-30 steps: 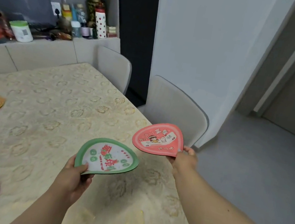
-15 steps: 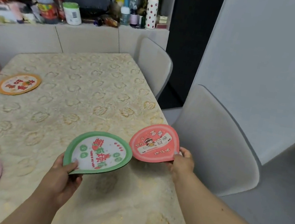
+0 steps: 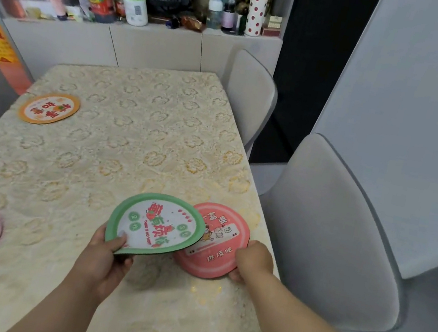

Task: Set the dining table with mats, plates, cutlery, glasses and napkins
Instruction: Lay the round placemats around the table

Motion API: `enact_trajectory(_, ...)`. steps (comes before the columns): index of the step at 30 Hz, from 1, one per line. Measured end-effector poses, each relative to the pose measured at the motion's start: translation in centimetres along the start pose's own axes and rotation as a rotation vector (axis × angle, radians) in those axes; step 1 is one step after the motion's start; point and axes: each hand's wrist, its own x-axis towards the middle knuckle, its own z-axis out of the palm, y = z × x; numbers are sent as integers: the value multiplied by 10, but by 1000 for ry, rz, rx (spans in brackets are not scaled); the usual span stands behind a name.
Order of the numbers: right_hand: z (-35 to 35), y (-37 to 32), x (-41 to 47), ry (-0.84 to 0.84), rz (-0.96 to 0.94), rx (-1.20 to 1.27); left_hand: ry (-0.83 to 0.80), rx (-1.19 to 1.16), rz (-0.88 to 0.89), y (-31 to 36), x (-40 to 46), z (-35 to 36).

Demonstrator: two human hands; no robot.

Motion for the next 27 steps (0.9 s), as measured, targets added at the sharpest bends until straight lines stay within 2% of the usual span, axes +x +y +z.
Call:
enact_trajectory(4,-11,-3,-2,-67,3,-319,-6,5,-11,-2,3,8)
enact_trajectory(5,-14,-5,-2,-47,4,-414,-10,6,-14,-2,3,9)
enact_trajectory(7,-20,-11,-3,104,-52,-540,-18,2,-17,-2,2,14)
enact_trajectory(8,-21,-16,-4,166,-95,-491,-22,0,-18,-2,0,16)
enact_trajectory(9,-21,-24,-3,147,-144,-360,-28,-2,-14,-1,-1,18)
enact_trajectory(10,-20,-36,-3,48,-163,-140,-35,-2,-7,0,-3,21)
enact_trajectory(12,-19,-57,-6,-238,-79,308,-39,-1,11,2,-8,26)
enact_trajectory(13,-19,-66,-8,-331,-62,415,-40,-1,22,2,-10,30)
enact_trajectory(15,-20,-80,-6,-386,-122,400,-34,-5,49,1,-19,36)
enact_trajectory(20,-37,-92,-11,-266,-310,288,-17,52,138,-4,-43,50)
enact_trajectory(27,-86,-74,-27,-144,-355,272,-42,54,204,-17,-94,87)
